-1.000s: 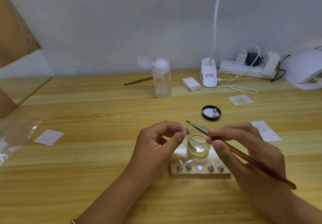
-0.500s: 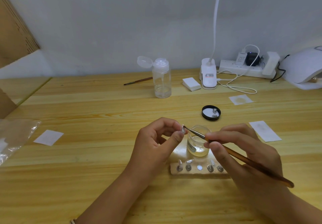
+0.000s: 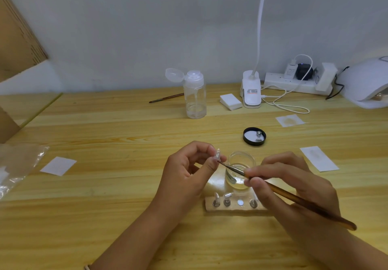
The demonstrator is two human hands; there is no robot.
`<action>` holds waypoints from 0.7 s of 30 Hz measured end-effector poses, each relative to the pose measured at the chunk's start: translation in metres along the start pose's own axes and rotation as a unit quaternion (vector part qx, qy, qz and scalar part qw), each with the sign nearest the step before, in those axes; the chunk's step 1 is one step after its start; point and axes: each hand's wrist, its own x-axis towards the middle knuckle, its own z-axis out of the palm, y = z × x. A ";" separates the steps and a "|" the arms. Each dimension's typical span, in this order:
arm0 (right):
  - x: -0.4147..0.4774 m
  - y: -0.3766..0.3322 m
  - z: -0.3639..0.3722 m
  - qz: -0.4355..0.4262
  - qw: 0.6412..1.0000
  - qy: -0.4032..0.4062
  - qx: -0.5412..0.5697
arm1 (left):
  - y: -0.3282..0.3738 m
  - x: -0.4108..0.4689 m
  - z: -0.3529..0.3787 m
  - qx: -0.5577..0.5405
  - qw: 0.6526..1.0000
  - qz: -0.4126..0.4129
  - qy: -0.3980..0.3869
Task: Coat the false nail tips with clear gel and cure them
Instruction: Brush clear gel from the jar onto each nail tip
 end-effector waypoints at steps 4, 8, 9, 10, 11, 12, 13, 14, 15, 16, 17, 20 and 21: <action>0.002 -0.001 -0.001 0.000 1.000 0.018 0.000 | 0.001 -0.001 0.000 0.001 1.000 -0.003 -0.002; 0.003 0.002 0.000 0.003 1.000 0.027 -0.001 | 0.002 -0.001 0.000 0.000 1.000 -0.001 -0.014; 0.002 0.002 0.001 0.006 1.000 0.026 0.000 | 0.002 -0.001 0.001 0.001 1.000 0.001 -0.015; 0.002 0.003 0.001 0.008 1.000 0.024 0.000 | 0.002 -0.001 0.000 0.002 1.000 0.002 -0.015; 0.002 0.003 0.001 0.007 1.000 0.021 -0.001 | 0.002 -0.001 0.001 0.002 1.000 0.003 -0.012; 0.001 0.003 0.001 0.005 1.000 0.018 -0.002 | 0.002 -0.001 0.000 0.001 1.000 0.001 -0.009; 0.001 0.003 0.002 0.003 1.000 0.016 -0.003 | 0.002 -0.001 0.000 0.000 1.000 -0.002 -0.005; 0.001 0.004 0.002 0.002 1.000 0.015 -0.002 | 0.002 -0.001 0.000 0.000 1.000 -0.005 -0.003; 0.001 0.004 0.002 0.002 1.000 0.014 -0.001 | 0.001 -0.001 0.000 0.003 1.000 -0.005 -0.004; 0.000 0.004 0.002 0.003 1.000 0.013 0.000 | 0.001 -0.001 0.000 0.007 1.000 -0.004 -0.006; 0.000 0.004 0.002 0.004 1.000 0.010 0.003 | 0.002 -0.001 0.000 0.009 1.000 -0.002 -0.007; -0.001 0.003 0.002 -0.002 1.000 -0.005 0.009 | 0.002 0.000 0.000 0.007 1.000 -0.003 0.002; -0.001 0.002 0.002 -0.006 1.000 -0.004 0.008 | 0.003 0.000 0.000 0.006 1.000 -0.003 0.005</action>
